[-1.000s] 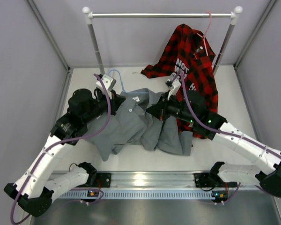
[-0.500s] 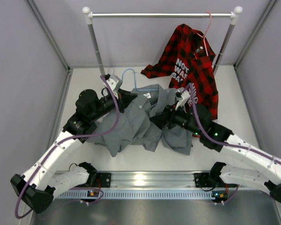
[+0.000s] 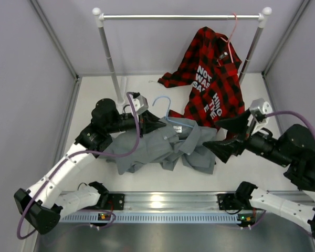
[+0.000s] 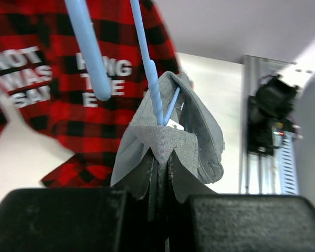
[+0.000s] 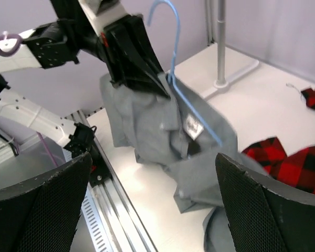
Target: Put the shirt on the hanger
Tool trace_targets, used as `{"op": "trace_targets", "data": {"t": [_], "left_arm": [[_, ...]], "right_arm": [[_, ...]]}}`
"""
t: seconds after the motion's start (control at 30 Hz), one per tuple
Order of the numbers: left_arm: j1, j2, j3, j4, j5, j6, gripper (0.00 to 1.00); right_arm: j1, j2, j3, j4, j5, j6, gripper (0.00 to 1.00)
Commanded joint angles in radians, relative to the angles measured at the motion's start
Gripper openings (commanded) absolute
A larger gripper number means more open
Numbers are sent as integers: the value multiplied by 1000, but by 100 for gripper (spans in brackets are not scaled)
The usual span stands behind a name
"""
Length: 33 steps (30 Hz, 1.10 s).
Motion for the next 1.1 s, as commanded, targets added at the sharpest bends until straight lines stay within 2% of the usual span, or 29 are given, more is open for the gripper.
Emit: {"op": "trace_targets", "data": {"t": [0.0,0.2,0.47,0.5,0.53,0.6,0.63,0.73,0.77,0.83,0.9,0.93,1.0,1.03,1.07], "left_arm": [[-57,5,55,45,161,-22,0],[-125,53,66,45,237,-2,0],[-136,82,66,45,286,15,0],[-136,86,69,45,300,15,0],[-136,94,70,45,314,16,0],[-136,100,73,45,323,19,0],[-136,100,73,45,320,22,0],[-136,91,90,10,268,53,0],[-136,80,101,-22,244,62,7],[-136,62,141,-56,111,76,98],[-136,7,155,-65,-10,70,98],[-136,-19,155,-64,-140,59,98],[-136,-105,143,-62,-312,9,98],[-136,-139,129,-62,-558,-20,98],[-136,-179,71,-62,-680,-74,98]], "right_arm": [[-3,167,131,-46,-121,-122,96],[-3,388,243,69,-364,-167,89],[-6,478,236,117,-345,-228,77],[-6,478,216,129,-356,-228,70],[-6,474,205,153,-377,-227,46],[-7,466,182,178,-376,-221,18],[-7,454,173,199,-373,-218,0],[-9,423,150,216,-335,-214,0],[-12,417,144,219,-315,-211,0],[-12,396,144,218,-237,-201,0],[-12,373,142,215,-180,-188,0],[-13,366,144,215,-105,-176,0],[-13,353,154,213,-53,-165,0],[-13,345,159,213,-30,-158,0],[-13,343,177,209,-19,-155,0]]}}
